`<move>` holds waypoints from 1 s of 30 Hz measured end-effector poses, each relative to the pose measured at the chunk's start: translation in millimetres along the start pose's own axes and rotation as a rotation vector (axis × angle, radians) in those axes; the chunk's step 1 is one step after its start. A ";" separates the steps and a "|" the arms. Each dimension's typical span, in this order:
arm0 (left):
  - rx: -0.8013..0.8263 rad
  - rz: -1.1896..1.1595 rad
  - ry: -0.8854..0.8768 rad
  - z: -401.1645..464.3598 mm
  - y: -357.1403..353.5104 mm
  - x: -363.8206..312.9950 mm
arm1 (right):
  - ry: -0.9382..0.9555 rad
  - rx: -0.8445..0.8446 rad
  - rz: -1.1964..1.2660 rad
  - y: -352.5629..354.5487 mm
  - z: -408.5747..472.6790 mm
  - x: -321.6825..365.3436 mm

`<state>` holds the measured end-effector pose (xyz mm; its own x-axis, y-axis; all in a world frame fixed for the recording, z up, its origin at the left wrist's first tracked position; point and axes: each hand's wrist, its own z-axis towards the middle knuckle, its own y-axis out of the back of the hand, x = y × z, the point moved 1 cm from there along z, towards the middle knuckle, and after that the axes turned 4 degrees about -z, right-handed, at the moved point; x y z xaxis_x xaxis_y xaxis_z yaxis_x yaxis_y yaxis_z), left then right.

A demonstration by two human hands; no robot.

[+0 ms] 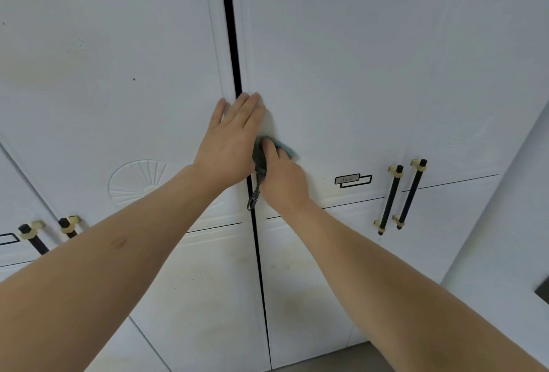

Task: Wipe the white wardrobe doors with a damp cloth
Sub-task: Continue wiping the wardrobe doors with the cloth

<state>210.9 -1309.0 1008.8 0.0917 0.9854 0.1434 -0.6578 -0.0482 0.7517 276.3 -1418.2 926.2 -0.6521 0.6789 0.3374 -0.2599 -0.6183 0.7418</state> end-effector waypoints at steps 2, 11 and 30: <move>-0.013 -0.031 -0.001 0.3 0.2 0.1 | 0.035 -0.088 0.013 16.4 16.7 7.0; -0.087 -0.130 0.047 7.7 2.7 6.1 | 0.243 -0.267 -0.143 18.7 38.3 -15.3; -0.002 0.008 0.057 -5.4 -18.7 -8.1 | 0.066 -0.480 -0.142 116.1 90.3 -103.6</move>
<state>218.4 -1315.2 990.0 0.0432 0.9927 0.1125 -0.6601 -0.0562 0.7491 378.0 -1524.5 1029.7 -0.6260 0.7528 0.2033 -0.6375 -0.6442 0.4226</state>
